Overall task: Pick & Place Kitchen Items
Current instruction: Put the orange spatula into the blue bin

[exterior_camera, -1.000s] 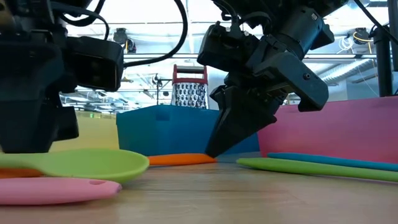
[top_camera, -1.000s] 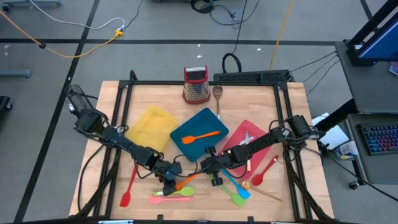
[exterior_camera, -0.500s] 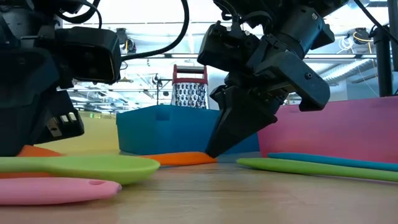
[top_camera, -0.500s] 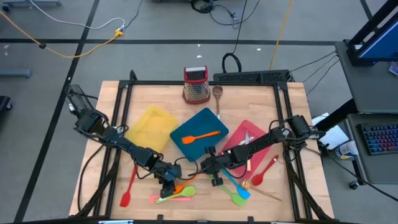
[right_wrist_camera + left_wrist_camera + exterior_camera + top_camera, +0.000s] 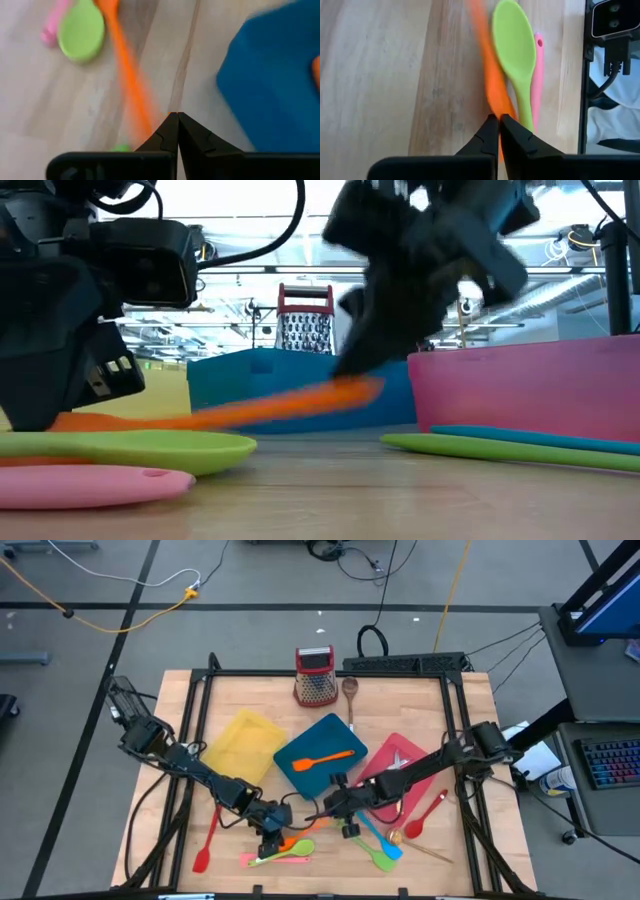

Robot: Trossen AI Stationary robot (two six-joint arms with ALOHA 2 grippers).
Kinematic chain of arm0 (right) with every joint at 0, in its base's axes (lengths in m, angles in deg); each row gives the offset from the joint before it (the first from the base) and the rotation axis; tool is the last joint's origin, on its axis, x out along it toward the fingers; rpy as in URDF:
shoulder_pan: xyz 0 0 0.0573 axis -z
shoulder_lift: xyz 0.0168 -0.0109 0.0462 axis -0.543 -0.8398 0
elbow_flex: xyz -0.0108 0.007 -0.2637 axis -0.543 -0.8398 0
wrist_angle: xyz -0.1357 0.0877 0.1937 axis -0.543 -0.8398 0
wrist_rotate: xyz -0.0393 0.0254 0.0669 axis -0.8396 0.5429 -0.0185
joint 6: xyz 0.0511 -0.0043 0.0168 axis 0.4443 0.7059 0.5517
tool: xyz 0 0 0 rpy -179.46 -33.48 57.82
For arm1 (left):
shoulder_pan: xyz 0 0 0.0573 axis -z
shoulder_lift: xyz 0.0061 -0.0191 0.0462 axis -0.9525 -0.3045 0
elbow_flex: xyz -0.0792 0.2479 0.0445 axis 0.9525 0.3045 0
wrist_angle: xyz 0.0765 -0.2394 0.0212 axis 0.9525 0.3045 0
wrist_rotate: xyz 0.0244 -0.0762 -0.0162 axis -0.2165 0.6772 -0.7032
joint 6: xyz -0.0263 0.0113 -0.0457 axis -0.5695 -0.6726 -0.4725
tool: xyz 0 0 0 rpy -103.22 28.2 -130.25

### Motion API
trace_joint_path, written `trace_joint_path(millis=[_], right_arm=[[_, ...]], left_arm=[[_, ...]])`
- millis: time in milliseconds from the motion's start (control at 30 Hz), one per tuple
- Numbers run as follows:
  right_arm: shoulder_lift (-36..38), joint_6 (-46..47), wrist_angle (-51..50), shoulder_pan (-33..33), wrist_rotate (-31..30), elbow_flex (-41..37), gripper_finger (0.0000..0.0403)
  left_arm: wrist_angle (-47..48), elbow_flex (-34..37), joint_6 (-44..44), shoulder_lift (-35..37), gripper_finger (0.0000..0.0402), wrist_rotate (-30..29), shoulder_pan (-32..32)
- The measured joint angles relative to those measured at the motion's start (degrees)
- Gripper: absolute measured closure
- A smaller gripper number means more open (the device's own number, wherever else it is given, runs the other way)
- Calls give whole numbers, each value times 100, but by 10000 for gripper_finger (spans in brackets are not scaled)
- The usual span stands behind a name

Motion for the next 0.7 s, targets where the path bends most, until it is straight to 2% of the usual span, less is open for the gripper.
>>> trace_joint_path(millis=[367, 600, 700], right_arm=[[1315, -98, -845, -13, -33, 3, 403], [2033, -95, -1225, -15, -46, 12, 403], [2209, -128, -1376, -17, -292, 11, 403]], left_arm=[[158, -10, 236, 220, 396, -557, 31], [525, 3, 413, 852, 394, -1203, 28], [564, -8, 538, 1177, 397, -1489, 22]])
